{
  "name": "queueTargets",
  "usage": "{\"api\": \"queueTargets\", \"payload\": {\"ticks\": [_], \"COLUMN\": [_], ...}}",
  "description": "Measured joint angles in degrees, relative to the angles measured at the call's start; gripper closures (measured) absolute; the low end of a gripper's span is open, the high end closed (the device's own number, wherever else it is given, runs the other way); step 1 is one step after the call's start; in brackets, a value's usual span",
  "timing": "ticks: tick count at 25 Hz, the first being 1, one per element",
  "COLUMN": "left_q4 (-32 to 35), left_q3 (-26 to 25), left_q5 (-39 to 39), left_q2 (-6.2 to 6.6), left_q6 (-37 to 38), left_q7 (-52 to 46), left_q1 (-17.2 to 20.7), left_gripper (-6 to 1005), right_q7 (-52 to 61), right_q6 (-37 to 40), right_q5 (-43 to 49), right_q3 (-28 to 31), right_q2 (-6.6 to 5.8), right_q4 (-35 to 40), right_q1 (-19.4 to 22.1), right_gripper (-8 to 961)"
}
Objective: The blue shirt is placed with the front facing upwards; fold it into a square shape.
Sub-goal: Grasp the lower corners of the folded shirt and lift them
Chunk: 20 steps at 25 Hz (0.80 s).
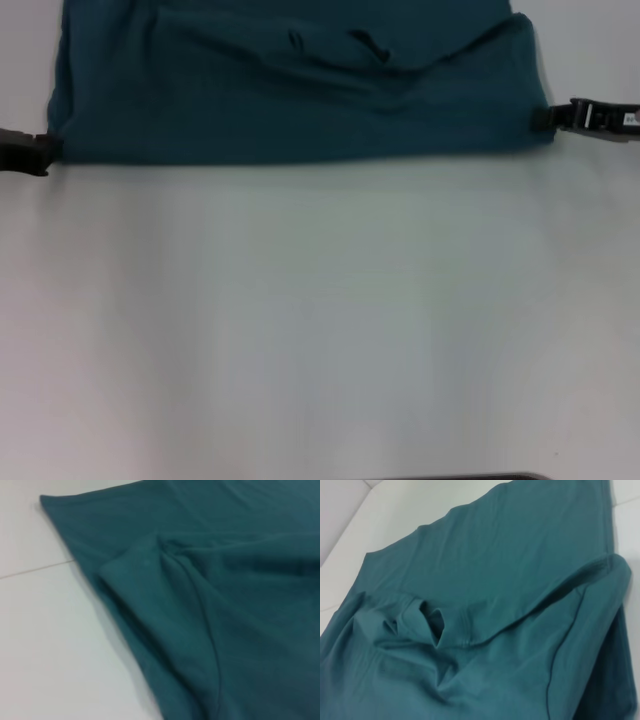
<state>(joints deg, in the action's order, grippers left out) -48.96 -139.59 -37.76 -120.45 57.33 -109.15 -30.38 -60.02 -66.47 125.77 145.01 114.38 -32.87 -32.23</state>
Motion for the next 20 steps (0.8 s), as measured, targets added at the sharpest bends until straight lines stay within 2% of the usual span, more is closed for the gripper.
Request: {"api": "queueTargets", "payload": {"ticks": [7, 11, 17, 20], "left_q4": [-0.7, -1.4, -3.3, -3.3], "left_q3": [-0.3, -0.3, -0.2, 0.2], "left_q5": [-0.7, -1.1, -1.1, -0.7], "left_q2": [0.87, 0.89, -0.65, -0.94], "left_q6": [3.9, 4.1, 3.9, 4.0], "left_q7": [0.4, 0.4, -0.4, -0.9], "left_q1": [1.4, 2.0, 1.2, 0.4], "left_gripper": [967, 967, 966, 883], "right_q7": [-2.9, -3.2, -3.2, -3.2], "right_q6": [-3.7, -4.2, -4.2, -4.2], "right_q5": [-0.5, -0.5, -0.5, -0.5], "right_q3": [0.2, 0.7, 0.7, 0.7], "right_q2": [-0.19, -0.28, -0.31, -0.3], "right_q4": [-0.3, -0.4, -0.4, -0.5], "right_q1": [3.2, 3.8, 3.2, 2.9], "right_gripper": [897, 896, 895, 895]}}
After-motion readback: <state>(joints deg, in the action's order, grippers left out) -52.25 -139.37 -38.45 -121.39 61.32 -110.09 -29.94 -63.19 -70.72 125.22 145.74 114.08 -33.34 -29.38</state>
